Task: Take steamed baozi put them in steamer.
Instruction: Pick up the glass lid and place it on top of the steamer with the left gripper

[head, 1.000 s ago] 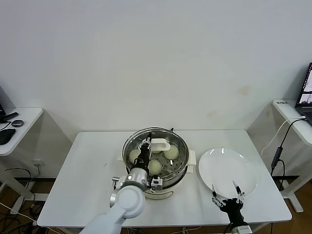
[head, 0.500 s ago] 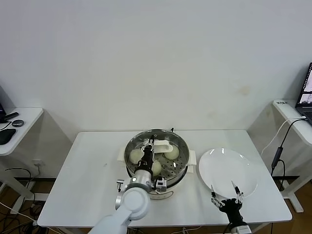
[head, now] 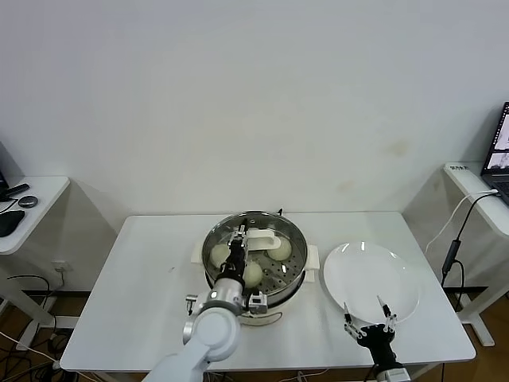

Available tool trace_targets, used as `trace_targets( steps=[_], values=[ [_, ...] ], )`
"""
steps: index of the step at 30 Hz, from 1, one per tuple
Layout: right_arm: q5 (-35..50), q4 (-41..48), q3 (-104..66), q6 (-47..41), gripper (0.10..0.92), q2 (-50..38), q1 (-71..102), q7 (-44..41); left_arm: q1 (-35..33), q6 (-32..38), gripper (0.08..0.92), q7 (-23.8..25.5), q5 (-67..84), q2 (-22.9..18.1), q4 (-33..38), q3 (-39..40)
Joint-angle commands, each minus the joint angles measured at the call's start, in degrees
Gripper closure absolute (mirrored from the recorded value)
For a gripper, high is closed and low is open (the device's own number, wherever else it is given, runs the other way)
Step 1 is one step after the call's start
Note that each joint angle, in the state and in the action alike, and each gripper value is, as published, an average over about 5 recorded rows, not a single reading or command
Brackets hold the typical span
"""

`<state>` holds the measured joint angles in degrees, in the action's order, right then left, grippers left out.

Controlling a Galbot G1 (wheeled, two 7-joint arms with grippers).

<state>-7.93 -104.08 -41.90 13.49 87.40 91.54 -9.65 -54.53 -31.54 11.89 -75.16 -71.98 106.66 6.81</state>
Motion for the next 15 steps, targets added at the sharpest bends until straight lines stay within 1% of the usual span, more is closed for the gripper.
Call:
trace_targets(
  steps=[1,6,10,12,15],
  values=[
    [0.23,0.04,-0.08,-0.1,0.203,0.1,-0.02,-0.4,-8.44,5.06,0.633,-3.58,10.16,2.89,9.99,-5.23],
    [0.14,0.13,-0.15,-0.01,0.203,0.18,0.13,-0.39,-17.71,10.65,0.486,-8.38,28.05,5.03,20.69,-10.36],
    [0.06,0.72,-0.13,0.33,0.203,0.06,0.17,-0.39,-27.65,16.94,0.373,-12.96,44.44,5.14,27.16,-16.37],
    [0.19,0.77,-0.09,0.49,0.203,-0.08,0.19,-0.42,-33.83,25.39,0.312,-15.32,54.56,4.31,28.87,-21.73],
    [1.08,0.63,-0.1,0.8,0.203,-0.37,0.17,-0.49,-43.07,36.67,0.231,-19.58,68.0,1.99,30.5,-30.43]
  ],
)
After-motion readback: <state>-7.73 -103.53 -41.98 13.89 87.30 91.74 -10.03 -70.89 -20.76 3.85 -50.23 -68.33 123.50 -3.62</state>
